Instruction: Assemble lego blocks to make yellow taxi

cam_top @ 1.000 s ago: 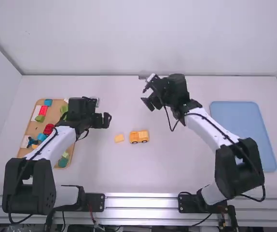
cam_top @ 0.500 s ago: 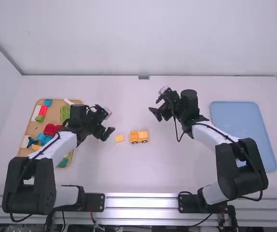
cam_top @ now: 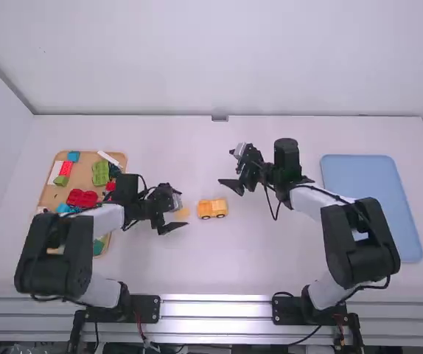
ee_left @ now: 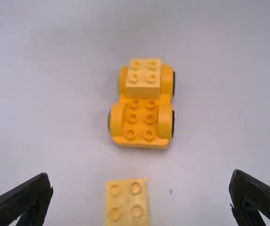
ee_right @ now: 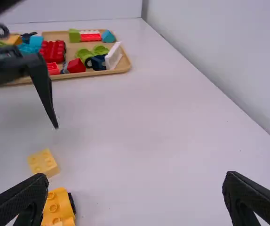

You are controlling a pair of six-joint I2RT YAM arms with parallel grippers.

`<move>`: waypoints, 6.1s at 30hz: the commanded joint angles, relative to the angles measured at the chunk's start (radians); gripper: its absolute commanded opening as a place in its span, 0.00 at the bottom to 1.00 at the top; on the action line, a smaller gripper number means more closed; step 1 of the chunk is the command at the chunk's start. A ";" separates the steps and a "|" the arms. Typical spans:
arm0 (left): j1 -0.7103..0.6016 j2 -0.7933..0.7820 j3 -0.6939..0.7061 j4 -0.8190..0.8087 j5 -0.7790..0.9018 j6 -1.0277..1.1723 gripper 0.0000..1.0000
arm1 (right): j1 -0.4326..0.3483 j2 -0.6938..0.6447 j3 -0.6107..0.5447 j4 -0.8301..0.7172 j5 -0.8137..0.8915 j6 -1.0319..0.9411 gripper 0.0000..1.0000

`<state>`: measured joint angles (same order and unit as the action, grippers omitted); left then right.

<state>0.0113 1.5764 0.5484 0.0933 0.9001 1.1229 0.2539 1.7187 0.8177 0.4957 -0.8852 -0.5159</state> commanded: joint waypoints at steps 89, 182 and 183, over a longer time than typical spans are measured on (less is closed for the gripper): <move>-0.010 0.167 -0.069 0.453 0.140 -0.244 0.24 | 0.002 0.029 0.005 -0.329 -0.120 -0.525 0.99; -0.208 0.303 0.180 0.137 0.023 -0.156 0.29 | 0.106 0.500 0.034 0.065 -0.144 -0.404 0.53; -0.210 0.303 0.180 0.140 0.022 -0.157 0.29 | 0.107 0.500 0.034 0.065 -0.140 -0.405 0.53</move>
<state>-0.1947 1.8717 0.7227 0.2302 0.9161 0.9619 0.3656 2.2093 0.8387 0.5690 -1.0470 -0.9165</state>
